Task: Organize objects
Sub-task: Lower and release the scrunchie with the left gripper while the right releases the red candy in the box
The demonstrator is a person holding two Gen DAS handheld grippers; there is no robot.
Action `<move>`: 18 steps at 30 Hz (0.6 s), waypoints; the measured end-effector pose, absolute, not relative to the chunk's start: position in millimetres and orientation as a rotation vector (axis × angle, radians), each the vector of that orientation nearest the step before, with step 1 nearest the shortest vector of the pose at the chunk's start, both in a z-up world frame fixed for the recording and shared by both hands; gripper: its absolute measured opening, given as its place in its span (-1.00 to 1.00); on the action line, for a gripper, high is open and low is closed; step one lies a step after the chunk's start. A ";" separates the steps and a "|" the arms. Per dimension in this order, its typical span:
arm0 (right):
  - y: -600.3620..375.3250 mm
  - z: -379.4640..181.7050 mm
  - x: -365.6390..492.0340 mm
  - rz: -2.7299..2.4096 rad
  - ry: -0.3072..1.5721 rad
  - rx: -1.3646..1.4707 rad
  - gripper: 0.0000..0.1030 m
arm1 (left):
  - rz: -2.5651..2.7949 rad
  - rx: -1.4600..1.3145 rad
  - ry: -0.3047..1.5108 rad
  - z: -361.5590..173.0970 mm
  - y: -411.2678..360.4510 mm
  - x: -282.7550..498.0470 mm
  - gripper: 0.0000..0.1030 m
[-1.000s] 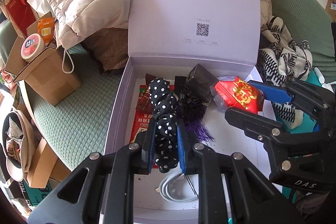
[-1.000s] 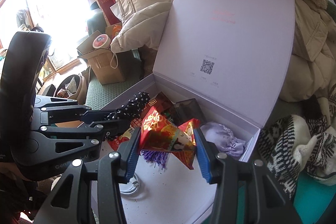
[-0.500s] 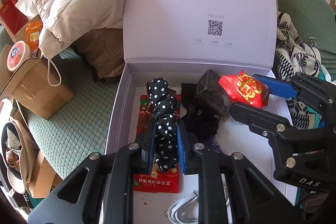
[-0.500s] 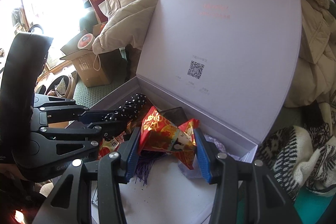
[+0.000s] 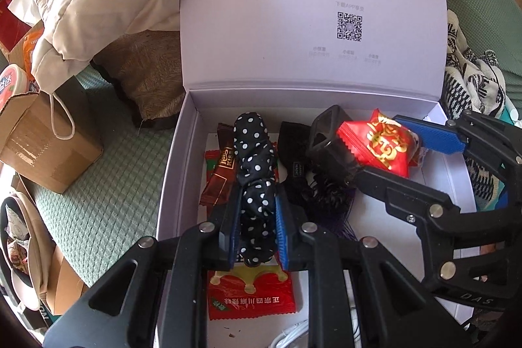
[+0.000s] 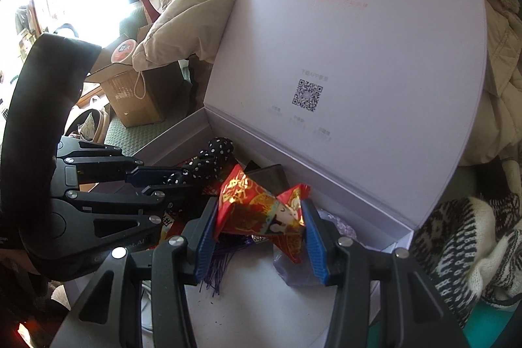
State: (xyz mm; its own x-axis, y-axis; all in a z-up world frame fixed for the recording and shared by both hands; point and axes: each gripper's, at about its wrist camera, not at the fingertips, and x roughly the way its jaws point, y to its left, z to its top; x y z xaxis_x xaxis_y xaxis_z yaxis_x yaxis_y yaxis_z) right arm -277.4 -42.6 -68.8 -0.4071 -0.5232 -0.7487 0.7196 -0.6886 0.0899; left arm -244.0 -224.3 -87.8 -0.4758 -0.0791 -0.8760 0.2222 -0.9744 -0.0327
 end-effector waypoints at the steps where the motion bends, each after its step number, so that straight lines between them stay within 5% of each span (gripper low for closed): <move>1: -42.7 -69.1 -278.0 -2.125 0.321 1.017 -0.04 | -2.546 1.505 0.213 -89.3 -224.4 -244.4 -0.67; 9: -43.6 -71.2 -280.7 -2.135 0.343 1.054 -0.03 | -2.531 1.515 0.219 -93.2 -225.5 -246.6 -0.65; 18: -42.5 -68.4 -276.1 -2.142 0.375 1.081 0.02 | -2.523 1.484 0.218 -86.7 -225.6 -241.5 -0.34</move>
State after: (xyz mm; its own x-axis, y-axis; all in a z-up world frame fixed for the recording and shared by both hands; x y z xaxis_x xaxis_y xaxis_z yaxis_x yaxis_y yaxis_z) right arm -276.1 -42.5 -68.4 -0.4081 -0.4562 -0.7908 0.6980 -0.7143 0.0518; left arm -241.5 -225.6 -86.7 -0.4730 -0.1022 -0.8751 0.2507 -0.9678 -0.0224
